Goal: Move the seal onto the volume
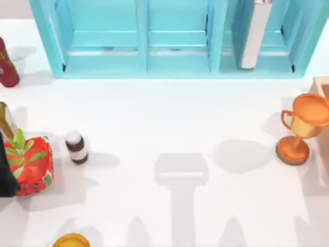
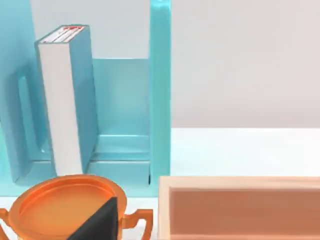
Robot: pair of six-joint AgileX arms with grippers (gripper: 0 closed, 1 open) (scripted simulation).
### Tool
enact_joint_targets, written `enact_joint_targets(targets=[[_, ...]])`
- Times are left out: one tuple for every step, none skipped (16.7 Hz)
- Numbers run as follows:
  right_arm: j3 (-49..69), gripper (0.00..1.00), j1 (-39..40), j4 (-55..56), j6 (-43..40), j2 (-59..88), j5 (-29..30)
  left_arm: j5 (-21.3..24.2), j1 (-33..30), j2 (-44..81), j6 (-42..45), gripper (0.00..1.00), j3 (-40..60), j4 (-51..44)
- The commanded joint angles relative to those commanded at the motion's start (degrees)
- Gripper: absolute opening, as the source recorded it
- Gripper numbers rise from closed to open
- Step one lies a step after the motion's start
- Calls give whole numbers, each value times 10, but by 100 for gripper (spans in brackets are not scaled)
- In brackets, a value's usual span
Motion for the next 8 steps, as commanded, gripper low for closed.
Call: enact_joint_targets(targets=[[0, 100, 0, 0, 0, 0, 0, 0, 0, 0, 0, 100, 0, 0], [0, 100, 0, 0, 0, 0, 0, 0, 0, 0, 0, 100, 0, 0], [4, 100, 3, 3, 1, 6, 1, 0, 0, 0, 0, 100, 0, 0], [12, 100, 7, 9, 3, 17, 3, 0, 0, 0, 0, 100, 0, 0], [23, 100, 14, 17, 6, 35, 7, 0, 0, 0, 0, 100, 0, 0], [37, 100, 23, 28, 9, 59, 12, 0, 0, 0, 0, 100, 0, 0], [53, 100, 32, 40, 13, 89, 18, 0, 0, 0, 0, 100, 0, 0], [72, 100, 42, 54, 17, 126, 27, 0, 0, 0, 0, 100, 0, 0]])
